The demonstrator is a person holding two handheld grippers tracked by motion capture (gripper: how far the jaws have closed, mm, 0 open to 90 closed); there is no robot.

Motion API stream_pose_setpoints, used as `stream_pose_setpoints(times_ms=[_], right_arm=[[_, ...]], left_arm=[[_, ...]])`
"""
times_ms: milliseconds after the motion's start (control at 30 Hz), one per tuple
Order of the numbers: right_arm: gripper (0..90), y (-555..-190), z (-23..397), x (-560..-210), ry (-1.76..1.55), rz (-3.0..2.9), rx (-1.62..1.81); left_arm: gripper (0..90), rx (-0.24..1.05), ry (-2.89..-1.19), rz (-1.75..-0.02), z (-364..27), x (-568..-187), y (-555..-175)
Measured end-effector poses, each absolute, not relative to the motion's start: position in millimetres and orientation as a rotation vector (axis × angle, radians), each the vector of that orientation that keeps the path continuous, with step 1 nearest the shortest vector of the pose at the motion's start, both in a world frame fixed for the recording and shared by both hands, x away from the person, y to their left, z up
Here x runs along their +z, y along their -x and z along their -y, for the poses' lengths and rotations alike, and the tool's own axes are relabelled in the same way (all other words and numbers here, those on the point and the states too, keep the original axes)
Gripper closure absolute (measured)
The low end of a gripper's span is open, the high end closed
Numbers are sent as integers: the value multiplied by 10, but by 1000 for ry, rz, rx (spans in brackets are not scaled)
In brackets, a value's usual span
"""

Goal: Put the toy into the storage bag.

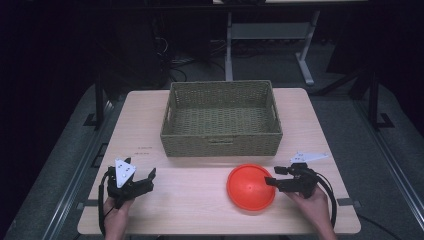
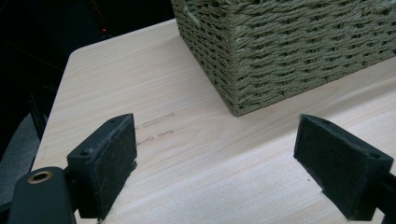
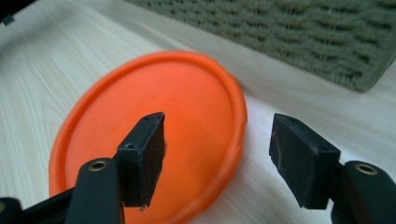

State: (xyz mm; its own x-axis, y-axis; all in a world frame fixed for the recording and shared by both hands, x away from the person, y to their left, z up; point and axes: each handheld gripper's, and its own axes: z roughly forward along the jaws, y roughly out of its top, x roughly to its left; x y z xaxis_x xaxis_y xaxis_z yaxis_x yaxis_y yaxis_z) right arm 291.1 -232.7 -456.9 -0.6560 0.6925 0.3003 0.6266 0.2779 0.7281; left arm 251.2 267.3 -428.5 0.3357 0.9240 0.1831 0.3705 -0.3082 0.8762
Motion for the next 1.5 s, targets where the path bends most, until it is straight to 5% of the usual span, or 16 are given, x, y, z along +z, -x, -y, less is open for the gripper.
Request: stream_pose_setpoints(times_ms=[1500], right_arm=[[573,-2902,2280,-4676,-1301,-2558,1321]], left_arm=[[127,950,-1868,-1126,-2657,-4279,-2500]])
